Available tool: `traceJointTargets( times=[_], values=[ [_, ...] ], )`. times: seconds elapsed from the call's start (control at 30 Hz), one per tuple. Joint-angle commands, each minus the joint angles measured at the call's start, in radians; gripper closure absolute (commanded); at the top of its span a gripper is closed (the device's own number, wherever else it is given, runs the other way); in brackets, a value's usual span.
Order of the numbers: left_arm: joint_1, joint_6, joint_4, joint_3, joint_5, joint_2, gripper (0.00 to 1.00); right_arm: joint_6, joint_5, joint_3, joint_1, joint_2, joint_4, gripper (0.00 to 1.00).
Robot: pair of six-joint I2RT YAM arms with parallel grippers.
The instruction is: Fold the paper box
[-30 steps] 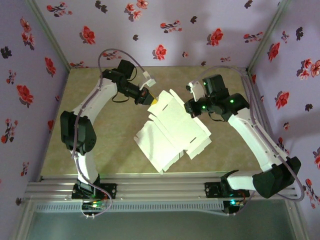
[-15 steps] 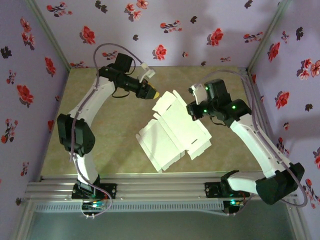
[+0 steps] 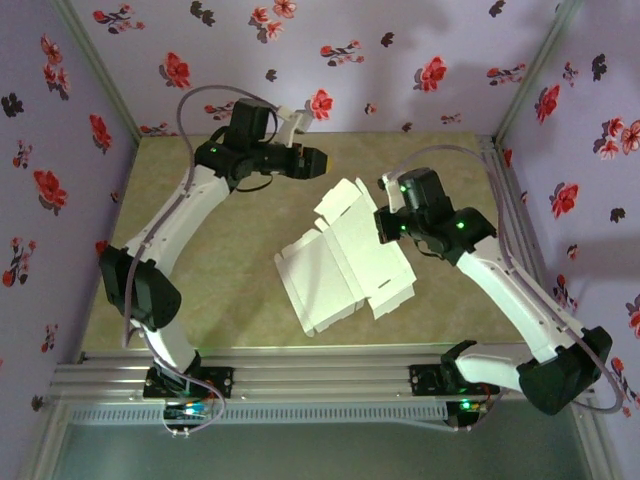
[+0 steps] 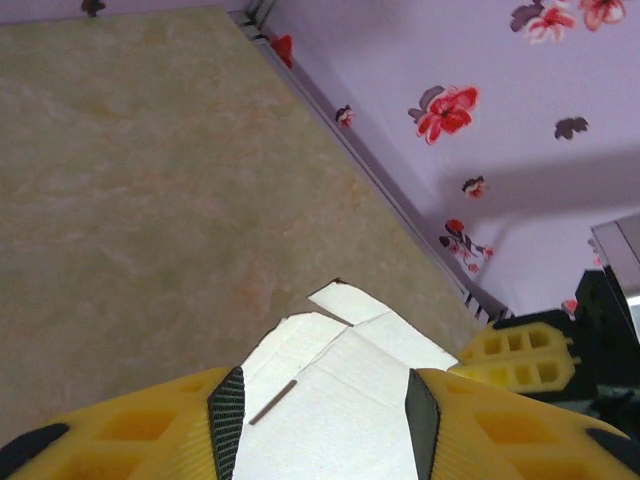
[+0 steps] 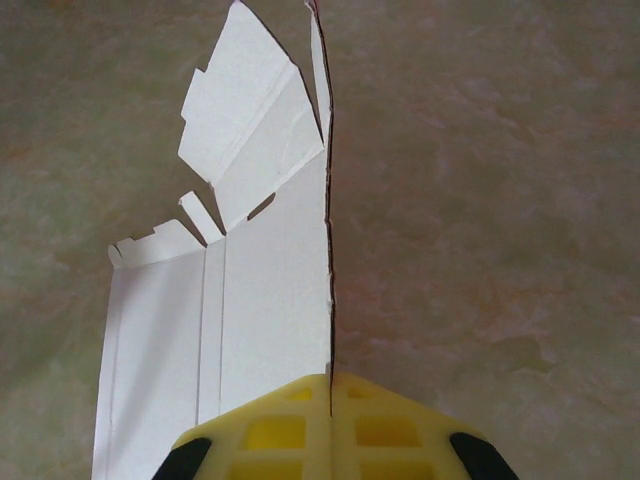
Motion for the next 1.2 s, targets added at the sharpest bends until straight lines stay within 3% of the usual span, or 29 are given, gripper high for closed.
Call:
traceJointTargets(
  times=[0.0,0.47,0.77,1.17],
  values=[
    [-0.035,-0.123,0.06,0.02,-0.083,0.024,0.51,0.058,0.084,-0.02,0.018,-0.022,0.048,0.98],
    [-0.098,-0.186,-0.021,0.332,-0.03,0.305,0.53,0.072,0.085,-0.039,0.05,-0.024,0.08,0.99],
    [-0.113,-0.182,-0.093,0.426,-0.02,0.38,0.53,0.066,0.098,-0.045,0.055,-0.027,0.07,0.99],
    [-0.117,-0.115,-0.311,0.592,0.055,0.469,0.53,0.061,0.111,-0.059,0.058,-0.028,0.078,1.0]
  ],
)
